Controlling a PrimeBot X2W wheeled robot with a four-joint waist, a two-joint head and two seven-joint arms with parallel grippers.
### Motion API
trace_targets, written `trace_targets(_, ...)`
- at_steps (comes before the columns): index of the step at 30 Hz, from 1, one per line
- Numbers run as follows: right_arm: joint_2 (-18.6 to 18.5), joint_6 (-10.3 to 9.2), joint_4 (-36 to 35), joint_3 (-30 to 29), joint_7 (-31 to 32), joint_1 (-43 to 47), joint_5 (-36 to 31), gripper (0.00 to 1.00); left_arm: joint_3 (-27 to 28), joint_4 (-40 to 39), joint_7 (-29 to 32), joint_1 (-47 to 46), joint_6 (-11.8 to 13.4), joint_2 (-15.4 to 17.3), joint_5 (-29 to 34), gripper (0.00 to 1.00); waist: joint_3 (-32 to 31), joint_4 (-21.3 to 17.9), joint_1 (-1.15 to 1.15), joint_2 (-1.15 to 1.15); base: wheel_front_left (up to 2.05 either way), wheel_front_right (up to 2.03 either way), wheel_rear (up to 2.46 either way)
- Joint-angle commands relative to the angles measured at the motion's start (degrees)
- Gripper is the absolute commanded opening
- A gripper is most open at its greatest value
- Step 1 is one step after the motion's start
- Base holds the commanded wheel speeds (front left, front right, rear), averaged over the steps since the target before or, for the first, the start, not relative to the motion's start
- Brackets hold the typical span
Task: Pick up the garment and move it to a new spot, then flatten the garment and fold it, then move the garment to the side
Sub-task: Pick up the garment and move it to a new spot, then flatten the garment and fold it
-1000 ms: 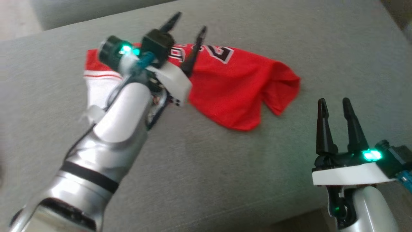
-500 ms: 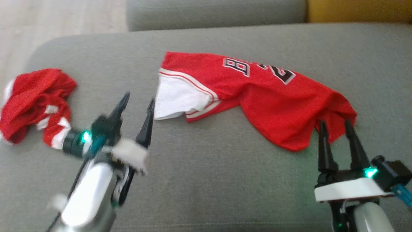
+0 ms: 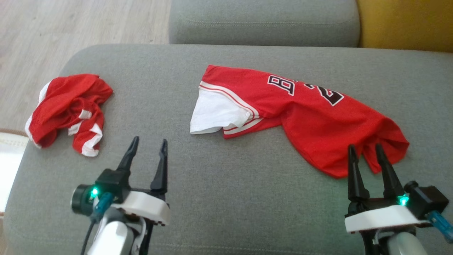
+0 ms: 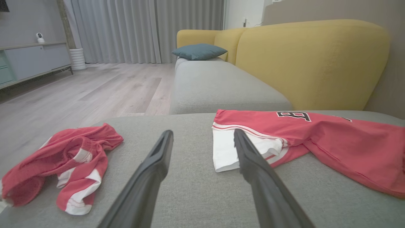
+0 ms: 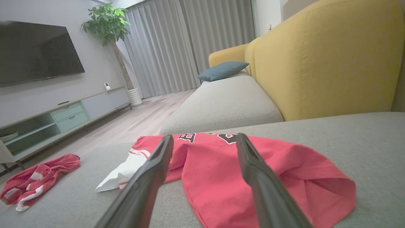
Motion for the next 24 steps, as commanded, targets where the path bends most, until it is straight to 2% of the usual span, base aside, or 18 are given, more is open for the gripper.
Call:
trace_targets(1, -0.3, -0.04, -1.6, 1.3, -0.6, -1.9, -0.6, 1.0, 2.5, -2.0, -0.3, -2.7, -0.2, 0.1, 0.5, 1.0, 0.4, 0.3, 0.0, 0.0, 0.0, 0.0, 0.0)
trace_targets(7, -0.3, -0.04, 0.1, 3.1, -0.2, -5.1, -3.2, 1.0, 3.3, -1.4, -0.3, -3.4, -2.7, -2.3, 2.1, 1.0, 2.9, 2.8, 0.0, 0.0, 0.0, 0.0, 0.0)
trace_targets(13, -0.3, -0.04, 4.5, 11.5, 3.9, -12.2, -5.7, 1.0, 4.1, 0.1, -0.3, -4.6, -4.6, -3.9, 3.1, 1.0, 5.9, 6.6, 0.0, 0.0, 0.0, 0.0, 0.0)
trace_targets(18, -0.3, -0.04, 12.0, 16.4, 7.0, -19.7, -8.8, 1.0, 4.2, 1.3, -0.3, -5.9, -5.9, -5.0, 3.7, 1.0, 8.7, 10.6, 0.0, 0.0, 0.0, 0.0, 0.0)
trace_targets(24, -0.3, -0.04, 23.7, 14.8, 7.9, -27.5, -15.2, 1.0, 4.0, 2.1, -0.3, -7.1, -6.5, -5.8, 3.5, 1.0, 11.2, 15.5, 0.0, 0.0, 0.0, 0.0, 0.0)
